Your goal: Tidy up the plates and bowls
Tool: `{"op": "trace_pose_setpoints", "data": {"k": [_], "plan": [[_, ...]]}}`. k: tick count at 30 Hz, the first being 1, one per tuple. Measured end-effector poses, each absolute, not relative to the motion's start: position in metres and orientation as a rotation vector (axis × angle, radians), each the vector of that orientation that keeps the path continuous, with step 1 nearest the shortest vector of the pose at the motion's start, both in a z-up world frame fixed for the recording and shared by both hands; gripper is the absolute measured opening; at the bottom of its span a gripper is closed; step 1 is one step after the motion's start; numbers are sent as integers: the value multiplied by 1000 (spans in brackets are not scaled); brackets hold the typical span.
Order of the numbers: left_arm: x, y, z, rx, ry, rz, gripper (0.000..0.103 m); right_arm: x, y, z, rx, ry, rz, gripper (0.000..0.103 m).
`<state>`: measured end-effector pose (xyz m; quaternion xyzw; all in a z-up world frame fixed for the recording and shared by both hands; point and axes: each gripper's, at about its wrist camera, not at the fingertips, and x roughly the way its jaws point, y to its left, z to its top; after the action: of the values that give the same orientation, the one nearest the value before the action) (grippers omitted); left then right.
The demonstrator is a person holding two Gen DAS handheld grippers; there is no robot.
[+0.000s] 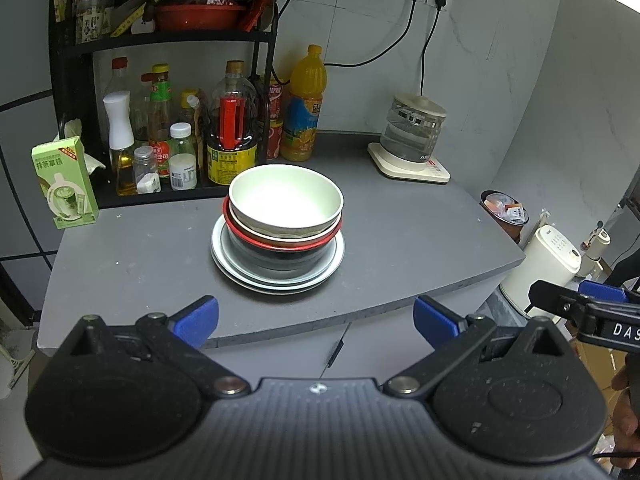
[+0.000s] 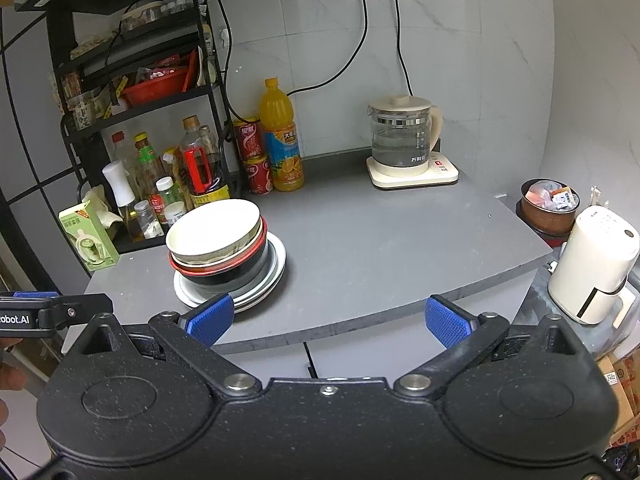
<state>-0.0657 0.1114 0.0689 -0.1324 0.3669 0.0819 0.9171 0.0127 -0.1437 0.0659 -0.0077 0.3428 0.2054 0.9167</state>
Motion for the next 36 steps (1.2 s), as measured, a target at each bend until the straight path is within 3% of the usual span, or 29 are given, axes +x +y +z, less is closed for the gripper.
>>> {"op": "trace_pose_setpoints", "data": {"k": [36], "plan": [[-63, 111, 73, -249, 767, 179, 103, 12, -140, 70, 6, 709, 446, 103]]}}
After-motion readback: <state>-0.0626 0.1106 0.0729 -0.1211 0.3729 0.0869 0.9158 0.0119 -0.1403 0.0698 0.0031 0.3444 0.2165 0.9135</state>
